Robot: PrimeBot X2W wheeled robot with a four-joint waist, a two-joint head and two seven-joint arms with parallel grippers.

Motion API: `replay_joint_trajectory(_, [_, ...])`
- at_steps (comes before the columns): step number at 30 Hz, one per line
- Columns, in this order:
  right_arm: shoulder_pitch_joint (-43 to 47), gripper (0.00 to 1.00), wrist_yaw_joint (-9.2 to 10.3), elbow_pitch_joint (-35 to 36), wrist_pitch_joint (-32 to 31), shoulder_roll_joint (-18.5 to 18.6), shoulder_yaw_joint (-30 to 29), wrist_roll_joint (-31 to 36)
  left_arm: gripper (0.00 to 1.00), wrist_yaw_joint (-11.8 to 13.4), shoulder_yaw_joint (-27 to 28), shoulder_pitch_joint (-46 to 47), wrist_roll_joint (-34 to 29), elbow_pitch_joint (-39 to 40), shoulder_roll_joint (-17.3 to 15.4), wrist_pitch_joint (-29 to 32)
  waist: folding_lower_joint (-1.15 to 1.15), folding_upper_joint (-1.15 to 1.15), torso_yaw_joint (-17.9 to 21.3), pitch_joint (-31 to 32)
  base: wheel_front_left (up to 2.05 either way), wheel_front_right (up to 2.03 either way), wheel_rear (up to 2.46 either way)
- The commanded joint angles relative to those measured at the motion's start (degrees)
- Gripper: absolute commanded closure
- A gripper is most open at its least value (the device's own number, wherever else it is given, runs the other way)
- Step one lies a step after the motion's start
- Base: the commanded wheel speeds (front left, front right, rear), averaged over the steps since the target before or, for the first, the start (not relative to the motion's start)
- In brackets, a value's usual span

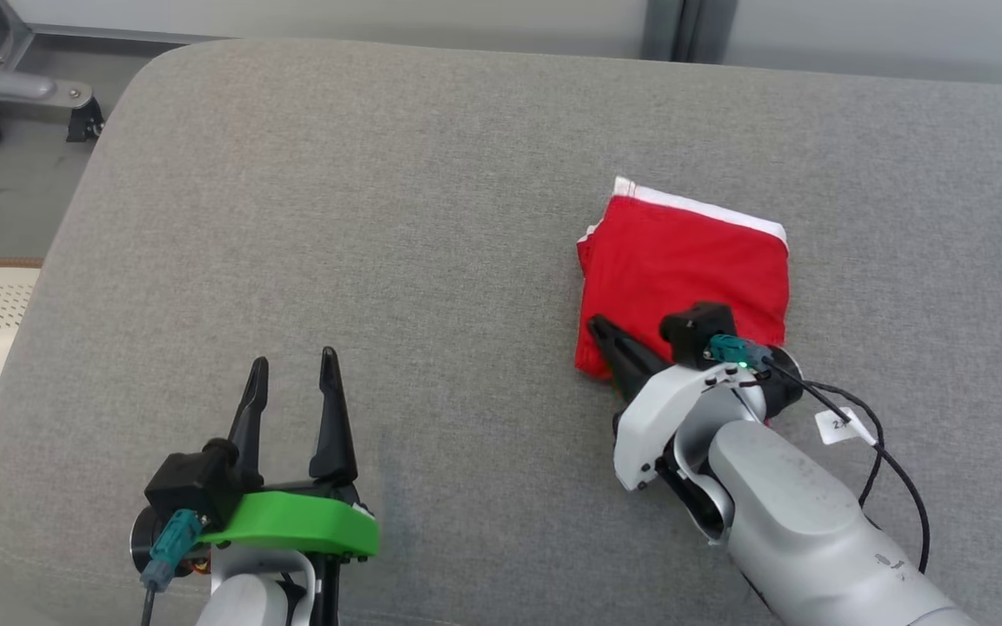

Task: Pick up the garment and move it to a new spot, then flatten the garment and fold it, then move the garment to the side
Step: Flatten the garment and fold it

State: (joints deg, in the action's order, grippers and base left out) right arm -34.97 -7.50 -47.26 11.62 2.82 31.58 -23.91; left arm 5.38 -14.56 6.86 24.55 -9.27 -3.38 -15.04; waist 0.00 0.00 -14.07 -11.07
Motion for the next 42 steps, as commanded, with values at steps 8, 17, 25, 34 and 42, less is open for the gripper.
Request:
replay_joint_trajectory(8, [-1.65, 1.00, 0.03, -2.74, 0.64, 0.19, 7.82, -3.93, 0.00, 0.02, 0.63, -0.62, -0.27, -0.19, 0.21, -0.18, 0.00, 0.00, -0.11, 0.81, 0.00, 0.00, 0.00])
replay_joint_trajectory(17, [-1.22, 0.00, 0.03, 4.16, 3.60, 0.19, 2.48, -3.36, 0.00, -0.79, 1.39, -1.22, -1.21, -0.21, 0.18, -0.18, 0.00, 0.00, 4.21, 3.37, 0.00, 0.00, 0.00])
replay_joint_trajectory(25, [6.92, 0.00, 0.03, 16.39, 3.57, 0.18, -12.29, 4.20, 0.00, -1.63, 2.20, 0.90, -2.87, -1.50, -0.23, -0.18, 0.00, 0.00, 8.48, 5.84, 0.00, 0.00, 0.00])
replay_joint_trajectory(34, [17.93, 0.00, 0.03, 25.93, 3.58, 0.15, -25.27, 9.68, 0.00, -2.99, 4.10, -0.99, -4.47, -2.35, -0.05, -0.18, 0.00, 0.00, 11.47, 7.50, 0.00, 0.00, 0.00])
replay_joint_trajectory(42, [25.97, 0.00, 0.03, 31.79, 3.59, 0.12, -30.51, 11.34, 0.00, -3.84, 6.51, -4.40, -5.74, -1.95, 0.19, -0.18, 0.00, 0.00, 12.78, 7.89, 0.00, 0.00, 0.00])
